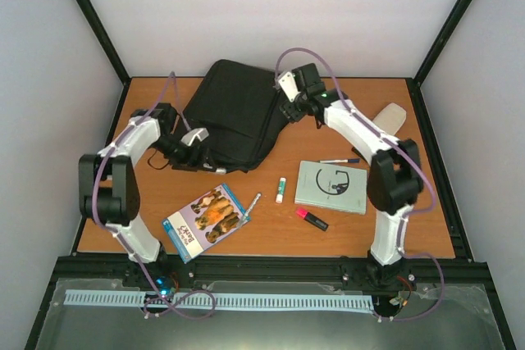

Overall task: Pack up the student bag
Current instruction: Adjust the student bag at the center of the board.

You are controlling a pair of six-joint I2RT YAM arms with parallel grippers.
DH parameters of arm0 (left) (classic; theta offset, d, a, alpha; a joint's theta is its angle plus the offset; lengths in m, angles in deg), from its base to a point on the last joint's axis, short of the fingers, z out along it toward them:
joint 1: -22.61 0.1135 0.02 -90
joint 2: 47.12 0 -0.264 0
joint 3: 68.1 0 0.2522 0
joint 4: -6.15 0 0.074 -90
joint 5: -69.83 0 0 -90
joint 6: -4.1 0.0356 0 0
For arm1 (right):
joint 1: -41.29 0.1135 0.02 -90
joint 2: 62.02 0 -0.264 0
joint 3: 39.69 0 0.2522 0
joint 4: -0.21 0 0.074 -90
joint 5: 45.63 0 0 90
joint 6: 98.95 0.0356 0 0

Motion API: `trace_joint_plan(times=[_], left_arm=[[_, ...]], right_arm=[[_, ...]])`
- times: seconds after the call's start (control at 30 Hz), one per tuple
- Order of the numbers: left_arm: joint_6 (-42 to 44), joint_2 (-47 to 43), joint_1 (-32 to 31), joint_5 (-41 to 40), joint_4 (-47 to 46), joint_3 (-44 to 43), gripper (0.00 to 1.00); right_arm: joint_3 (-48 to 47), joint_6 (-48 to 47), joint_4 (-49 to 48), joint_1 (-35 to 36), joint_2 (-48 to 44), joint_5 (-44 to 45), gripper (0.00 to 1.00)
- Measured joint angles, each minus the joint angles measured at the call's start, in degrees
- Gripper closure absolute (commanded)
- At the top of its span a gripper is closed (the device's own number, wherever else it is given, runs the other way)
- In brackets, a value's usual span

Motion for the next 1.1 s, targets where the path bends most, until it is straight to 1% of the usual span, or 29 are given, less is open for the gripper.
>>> trace_joint_plan(times=[0.1,0.2,0.3,0.43,0.63,0.77,0.93,1.03,1.1], left_arm=[[3.5,-5.6,0.5,-0.7,2.6,0.4,0.04],[5.1,-7.0,2.3,-0.7,4.0,-0.9,0.05],[5.2,-4.5,5.4,-0.7,4.1,-5.0,0.05],[2.4,2.6,10.1,-1.4,1.2,-14.4,0.0],[-4.5,14.7,14.0,-4.3,-3.1,-27.2,0.0],[-5.5,19.6,14.4,-7.1,-3.5,-32.0,0.0],[-4.6,22.5,14.3,-12.3,-3.4,-34.6,0.0],[-3.8,23.3,14.3,-12.7,-3.2,-34.6,0.0],[-3.0,23.8,14.3,-11.5,-3.1,-34.5,0.0]], right_arm=[[3.7,0.4,0.1,-0.1,-7.7,-2.1,0.2],[6.8,1.2,0.9,-0.1,-13.0,-5.7,0.19],[9.7,1.6,3.1,-0.1,-16.1,-10.7,0.18],[12.9,2.2,7.2,-0.1,-18.6,-15.6,0.18],[14.0,3.2,9.5,-0.1,-19.3,-17.5,0.17],[13.4,3.2,9.5,-0.2,-19.0,-17.7,0.16],[10.3,4.8,8.2,-1.2,-16.5,-19.6,0.17],[10.1,6.3,7.2,-1.5,-15.0,-20.8,0.16],[10.4,7.0,6.8,-1.6,-13.8,-21.5,0.16]])
